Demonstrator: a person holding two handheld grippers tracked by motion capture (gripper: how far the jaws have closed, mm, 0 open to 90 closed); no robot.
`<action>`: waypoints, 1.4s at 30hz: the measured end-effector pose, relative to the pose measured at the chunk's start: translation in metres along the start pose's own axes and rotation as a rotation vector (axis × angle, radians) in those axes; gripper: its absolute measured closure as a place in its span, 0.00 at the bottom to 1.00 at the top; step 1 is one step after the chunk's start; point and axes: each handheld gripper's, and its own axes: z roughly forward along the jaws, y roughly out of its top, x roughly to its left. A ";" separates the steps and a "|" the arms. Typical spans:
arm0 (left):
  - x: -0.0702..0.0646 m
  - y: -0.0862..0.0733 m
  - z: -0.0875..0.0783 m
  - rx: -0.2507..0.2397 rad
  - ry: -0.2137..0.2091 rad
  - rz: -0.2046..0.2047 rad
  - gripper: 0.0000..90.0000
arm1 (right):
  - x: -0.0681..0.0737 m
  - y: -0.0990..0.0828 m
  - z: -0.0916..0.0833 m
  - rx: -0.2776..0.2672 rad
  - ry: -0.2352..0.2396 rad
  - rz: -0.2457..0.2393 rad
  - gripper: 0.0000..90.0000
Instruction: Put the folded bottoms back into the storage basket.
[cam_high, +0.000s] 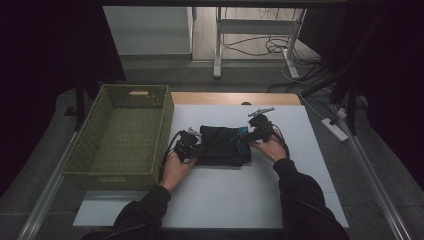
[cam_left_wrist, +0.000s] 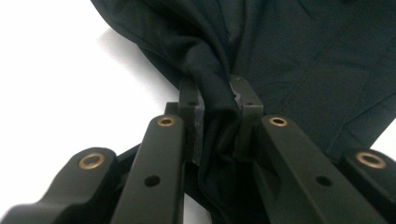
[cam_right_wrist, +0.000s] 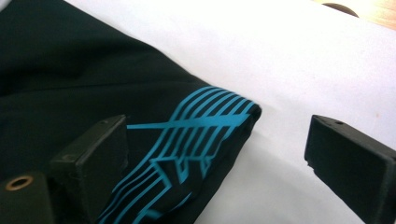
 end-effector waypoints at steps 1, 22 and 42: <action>0.000 0.000 0.000 0.000 0.000 0.001 0.86 | -0.001 0.000 0.002 0.000 -0.003 -0.001 0.09; 0.000 -0.001 0.000 -0.004 -0.001 -0.005 0.86 | -0.006 -0.006 0.022 0.049 0.047 0.022 0.40; 0.000 -0.001 -0.002 -0.013 0.001 -0.051 0.87 | 0.002 -0.001 0.014 0.077 0.167 0.017 0.89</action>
